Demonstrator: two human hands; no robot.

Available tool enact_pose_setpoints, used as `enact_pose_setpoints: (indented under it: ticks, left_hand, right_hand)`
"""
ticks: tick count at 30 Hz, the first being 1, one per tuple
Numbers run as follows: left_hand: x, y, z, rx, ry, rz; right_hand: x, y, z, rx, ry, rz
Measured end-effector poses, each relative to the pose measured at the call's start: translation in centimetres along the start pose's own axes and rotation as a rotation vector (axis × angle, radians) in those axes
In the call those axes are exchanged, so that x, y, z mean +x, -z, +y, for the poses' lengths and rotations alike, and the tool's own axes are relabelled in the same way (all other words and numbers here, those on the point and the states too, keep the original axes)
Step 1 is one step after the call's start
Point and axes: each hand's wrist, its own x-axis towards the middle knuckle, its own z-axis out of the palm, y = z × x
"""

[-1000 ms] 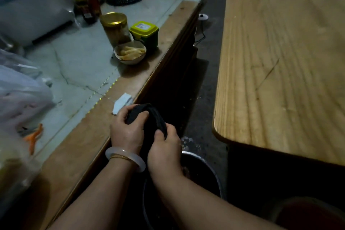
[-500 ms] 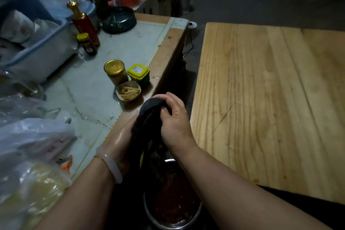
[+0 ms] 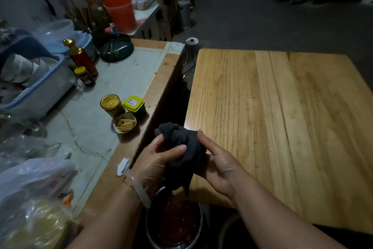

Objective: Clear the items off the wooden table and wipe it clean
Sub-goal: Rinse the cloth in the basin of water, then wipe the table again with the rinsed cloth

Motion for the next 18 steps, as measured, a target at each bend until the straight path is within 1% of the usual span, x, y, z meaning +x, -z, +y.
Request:
enact_pose_setpoints:
  ticks: [3,6,10,13,15,18]
  left_hand:
    - [-0.4,-2.2,0.9,0.031,-0.003,-0.035]
    - [-0.6,-4.2,2.1,0.148,-0.105,0.021]
    - [0.1,-6.8,2.7,0.375,-0.233,0.083]
    - [1.3,-8.4,3.1,0.485,-0.273,0.074]
    - [2.2,-8.7,3.7,0.483,-0.264,0.057]
    - [4.3,-9.0,3.9,0.369,-0.213,0.008]
  right_hand:
    - [-1.4,1.8,-2.6,-0.076,0.069,-0.037]
    - [-2.5,3.7,-5.8,-0.091,0.145,-0.041]
    - [-3.8,6.0,-9.4,-0.134,0.172,-0.185]
    - [-4.3,6.8,-11.6,-0.319,0.19,-0.266]
    - [-4.3,6.8,-12.5,-0.393,0.203,-0.287]
    - [-3.7,7.3,-14.0,-0.414,0.2,-0.288]
